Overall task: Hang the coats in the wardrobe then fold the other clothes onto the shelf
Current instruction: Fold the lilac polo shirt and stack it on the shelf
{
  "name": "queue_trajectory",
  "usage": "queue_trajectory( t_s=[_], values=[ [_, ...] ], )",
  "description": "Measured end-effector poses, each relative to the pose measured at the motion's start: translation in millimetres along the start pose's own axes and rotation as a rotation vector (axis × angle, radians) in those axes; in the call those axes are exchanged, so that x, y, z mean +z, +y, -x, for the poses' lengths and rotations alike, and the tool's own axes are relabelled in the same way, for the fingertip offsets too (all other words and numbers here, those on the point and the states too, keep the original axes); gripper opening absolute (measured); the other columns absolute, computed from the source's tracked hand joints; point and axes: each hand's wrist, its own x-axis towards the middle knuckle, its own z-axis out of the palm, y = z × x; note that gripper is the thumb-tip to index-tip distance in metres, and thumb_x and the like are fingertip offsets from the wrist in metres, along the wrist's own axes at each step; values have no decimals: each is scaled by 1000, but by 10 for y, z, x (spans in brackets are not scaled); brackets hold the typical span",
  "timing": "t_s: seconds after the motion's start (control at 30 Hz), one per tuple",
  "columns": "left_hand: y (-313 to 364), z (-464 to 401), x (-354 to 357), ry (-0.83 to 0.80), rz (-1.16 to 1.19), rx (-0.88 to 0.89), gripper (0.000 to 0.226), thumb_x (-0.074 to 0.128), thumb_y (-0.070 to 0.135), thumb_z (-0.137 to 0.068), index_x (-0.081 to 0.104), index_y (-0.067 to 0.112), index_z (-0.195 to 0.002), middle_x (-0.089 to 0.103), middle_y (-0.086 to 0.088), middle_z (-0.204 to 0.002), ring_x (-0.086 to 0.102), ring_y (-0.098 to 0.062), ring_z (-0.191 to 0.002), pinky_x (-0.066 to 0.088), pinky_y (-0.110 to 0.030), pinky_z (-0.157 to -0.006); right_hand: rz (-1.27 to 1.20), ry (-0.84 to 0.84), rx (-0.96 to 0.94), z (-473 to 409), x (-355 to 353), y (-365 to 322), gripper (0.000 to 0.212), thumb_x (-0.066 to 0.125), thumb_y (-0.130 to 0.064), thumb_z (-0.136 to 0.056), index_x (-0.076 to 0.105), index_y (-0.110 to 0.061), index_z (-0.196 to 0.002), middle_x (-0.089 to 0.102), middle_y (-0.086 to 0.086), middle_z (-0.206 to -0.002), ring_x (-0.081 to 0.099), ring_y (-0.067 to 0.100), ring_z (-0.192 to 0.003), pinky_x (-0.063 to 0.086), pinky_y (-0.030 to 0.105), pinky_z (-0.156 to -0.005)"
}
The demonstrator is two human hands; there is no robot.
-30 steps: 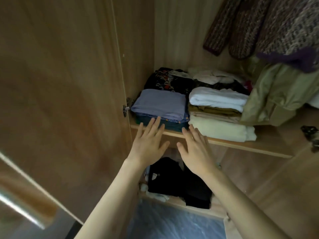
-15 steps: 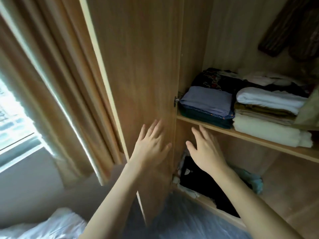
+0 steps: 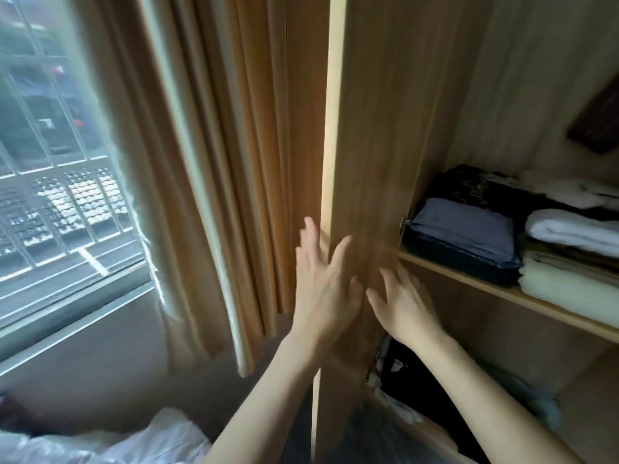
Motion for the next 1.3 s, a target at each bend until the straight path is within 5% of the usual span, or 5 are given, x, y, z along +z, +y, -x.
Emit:
queue_trajectory(
  t_s=[0.1, 0.27, 0.6, 1.07, 1.3],
  values=[
    [84, -10, 65, -56, 123, -68, 35, 53, 20, -76, 46, 21, -110, 19, -19, -146, 38, -43, -118, 48, -44, -90, 29, 20, 20, 41, 5, -60, 57, 37, -47, -97, 31, -21, -147, 32, 9, -153, 38, 30, -134, 31, 49, -112],
    [246, 48, 223, 43, 47, -39, 26, 59, 26, -75, 51, 14, -97, 25, -24, -141, 42, -35, -96, 45, -39, -78, 44, 34, 101, 203, -101, 146, 57, 41, -45, -97, 28, -26, -149, 19, 5, -159, 30, 30, -140, 26, 50, -115],
    [538, 209, 619, -1, 245, 340, 47, 73, -11, -71, 71, 18, -109, 36, -15, -134, 45, -37, -107, 57, -43, -71, 241, 105, 332, 684, -563, 1140, 61, 46, -45, -95, 27, -24, -148, 15, 5, -159, 25, 31, -141, 27, 50, -113],
    [1675, -64, 1570, -97, -101, 843, 30, 71, 9, -72, 68, 13, -102, 29, -36, -146, 40, -47, -121, 43, -53, -88, 339, 299, 775, 2049, -1322, 2214, 60, 53, -38, -91, 31, -21, -145, 27, 12, -151, 32, 32, -134, 36, 45, -107],
    [2029, -223, 1941, -123, -380, 879, 44, 62, 28, -77, 63, 16, -120, -6, -38, -153, 18, -46, -141, 33, -52, -100, 525, 492, 962, 2845, -1767, 2661, 54, 59, -25, -89, 40, -14, -138, 34, 14, -144, 39, 31, -125, 39, 48, -100]
  ],
)
